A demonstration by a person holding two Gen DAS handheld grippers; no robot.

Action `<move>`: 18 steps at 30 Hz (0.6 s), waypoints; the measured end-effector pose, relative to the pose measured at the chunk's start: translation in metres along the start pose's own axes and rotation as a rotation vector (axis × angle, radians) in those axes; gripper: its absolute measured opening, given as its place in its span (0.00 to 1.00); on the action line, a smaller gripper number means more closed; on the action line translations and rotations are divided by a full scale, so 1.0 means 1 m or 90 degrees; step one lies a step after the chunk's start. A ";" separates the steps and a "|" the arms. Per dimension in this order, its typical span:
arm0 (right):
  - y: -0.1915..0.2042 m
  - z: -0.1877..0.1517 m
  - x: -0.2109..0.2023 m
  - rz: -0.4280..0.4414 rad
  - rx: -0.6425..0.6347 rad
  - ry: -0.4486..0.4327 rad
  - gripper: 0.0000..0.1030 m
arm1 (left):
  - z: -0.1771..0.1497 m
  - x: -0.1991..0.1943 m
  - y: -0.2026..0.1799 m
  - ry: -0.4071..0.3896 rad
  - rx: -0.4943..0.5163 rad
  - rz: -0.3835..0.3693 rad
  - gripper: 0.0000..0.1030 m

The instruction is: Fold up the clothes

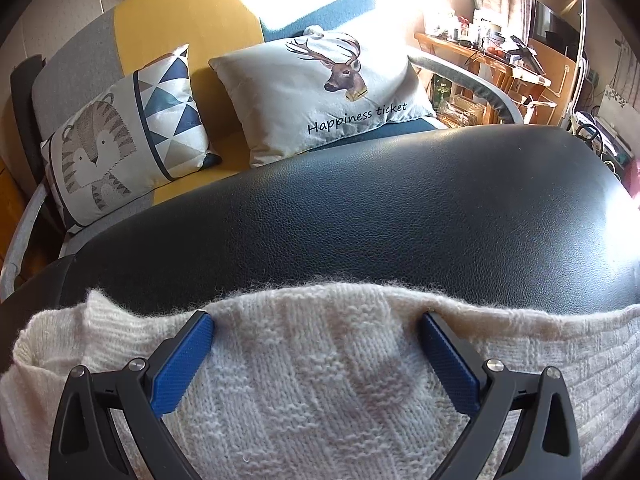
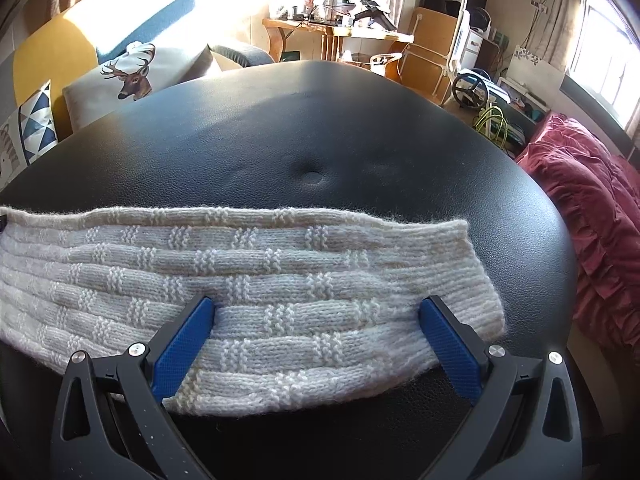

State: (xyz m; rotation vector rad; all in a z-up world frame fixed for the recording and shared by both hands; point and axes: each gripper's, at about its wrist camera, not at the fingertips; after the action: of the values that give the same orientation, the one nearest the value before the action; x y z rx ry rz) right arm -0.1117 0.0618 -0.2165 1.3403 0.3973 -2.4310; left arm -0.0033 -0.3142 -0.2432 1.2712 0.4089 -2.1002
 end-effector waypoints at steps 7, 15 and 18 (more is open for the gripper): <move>0.000 -0.001 0.000 0.000 0.001 -0.004 1.00 | -0.017 -0.044 0.028 0.028 -0.024 -0.071 0.89; -0.001 -0.001 0.000 -0.002 0.000 -0.006 1.00 | -0.073 -0.055 0.094 0.051 -0.105 -0.030 0.89; 0.000 -0.001 0.000 -0.002 0.000 -0.006 1.00 | -0.076 -0.041 0.105 0.057 -0.110 0.003 0.89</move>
State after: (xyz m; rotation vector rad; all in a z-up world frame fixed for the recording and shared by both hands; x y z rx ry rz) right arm -0.1110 0.0621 -0.2165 1.3288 0.3986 -2.4388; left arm 0.1311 -0.3349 -0.2379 1.2652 0.6115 -1.9623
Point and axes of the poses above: each gripper's, at about its wrist camera, not at the fingertips, and x roughly the way its jaws point, y to its left, z to its top, and after that the axes turned 6 degrees about y, right-handed
